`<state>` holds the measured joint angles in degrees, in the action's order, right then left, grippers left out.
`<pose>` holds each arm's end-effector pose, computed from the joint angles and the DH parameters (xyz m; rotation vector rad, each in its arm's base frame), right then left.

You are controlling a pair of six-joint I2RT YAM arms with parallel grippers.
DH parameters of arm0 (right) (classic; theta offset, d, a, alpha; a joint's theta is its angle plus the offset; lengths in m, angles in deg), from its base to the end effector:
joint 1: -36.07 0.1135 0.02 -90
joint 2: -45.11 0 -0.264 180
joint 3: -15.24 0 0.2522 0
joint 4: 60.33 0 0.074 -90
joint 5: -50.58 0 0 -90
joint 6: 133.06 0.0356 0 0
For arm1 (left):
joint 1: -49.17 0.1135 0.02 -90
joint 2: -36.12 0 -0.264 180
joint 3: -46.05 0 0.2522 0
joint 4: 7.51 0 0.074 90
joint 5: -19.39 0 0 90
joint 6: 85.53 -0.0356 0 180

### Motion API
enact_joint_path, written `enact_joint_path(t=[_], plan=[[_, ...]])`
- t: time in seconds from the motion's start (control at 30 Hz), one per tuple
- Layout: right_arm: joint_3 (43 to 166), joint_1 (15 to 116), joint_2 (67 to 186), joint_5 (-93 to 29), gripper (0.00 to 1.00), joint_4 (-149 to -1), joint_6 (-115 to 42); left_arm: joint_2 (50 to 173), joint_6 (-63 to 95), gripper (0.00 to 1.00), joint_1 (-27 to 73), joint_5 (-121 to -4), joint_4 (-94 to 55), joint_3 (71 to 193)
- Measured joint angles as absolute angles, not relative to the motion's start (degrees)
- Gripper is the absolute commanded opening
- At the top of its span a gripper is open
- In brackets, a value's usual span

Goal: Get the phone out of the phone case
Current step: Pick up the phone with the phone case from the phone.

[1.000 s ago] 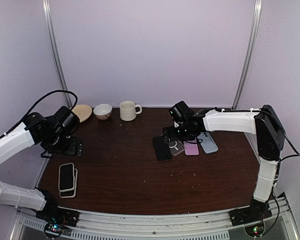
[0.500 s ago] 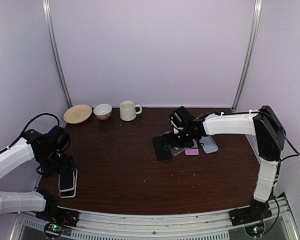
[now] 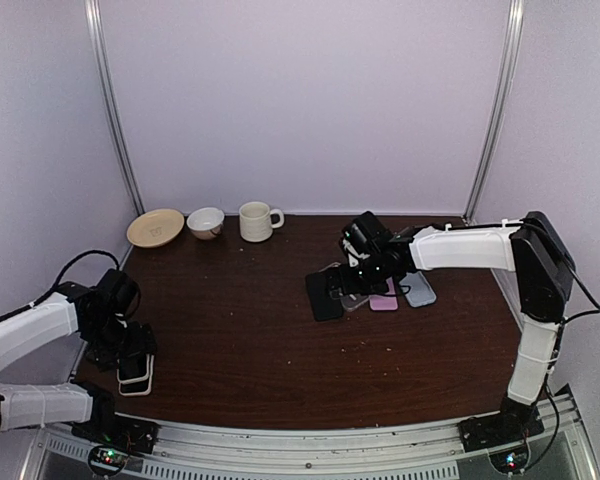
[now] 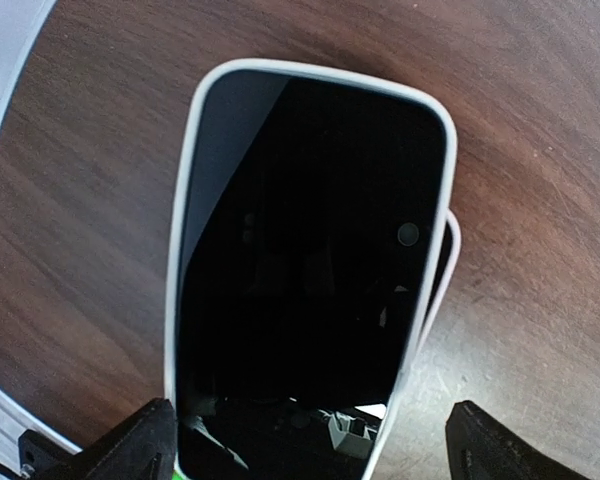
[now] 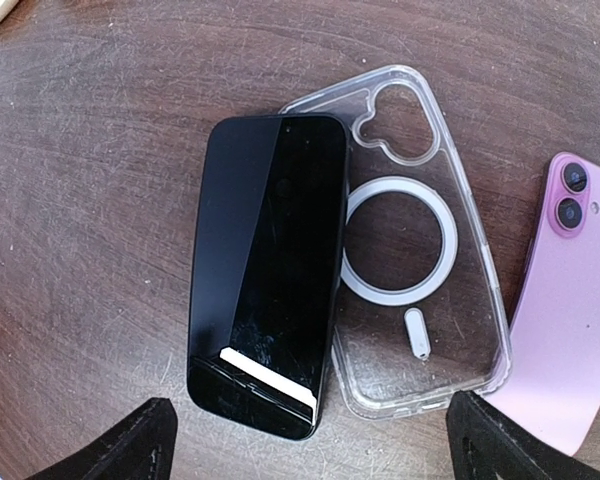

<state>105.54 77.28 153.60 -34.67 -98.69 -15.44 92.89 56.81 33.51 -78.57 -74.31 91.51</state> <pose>0.3017 0.2682 0.1938 -0.3468 2.6312 0.5415 0.1411 -0.0344 0.1780 -0.9300 2.7388 -0.0016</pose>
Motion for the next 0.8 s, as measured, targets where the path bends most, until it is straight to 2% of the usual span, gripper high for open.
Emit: enact_joint_path(t=[0.17, 0.3, 0.43, 0.53, 0.6, 0.8], plan=[[105.5, 77.1, 153.6, -33.9, 0.99, -98.7, -15.8, 95.0, 56.5, 0.87, 34.4, -79.2, -72.4, 90.5], [105.5, 77.0, 153.6, -33.6, 0.99, -98.7, -15.9, 95.7, 56.2, 0.72, 34.6, -81.0, -72.2, 89.9], [105.5, 76.7, 153.6, -33.6, 1.0, -98.7, -15.9, 95.7, 55.3, 0.67, 34.7, -82.6, -70.5, 89.5], [105.5, 76.6, 153.6, -33.5, 1.0, -98.7, -15.9, 95.7, 54.6, 0.6, 34.8, -83.4, -69.7, 89.2], [105.5, 76.5, 153.6, -33.4, 0.99, -98.7, -15.9, 95.6, 54.2, 0.54, 34.8, -83.7, -69.3, 89.2], [105.5, 76.5, 153.6, -33.1, 0.99, -98.7, -15.9, 93.0, 52.1, 0.28, 34.8, -85.8, -69.4, 89.3]])
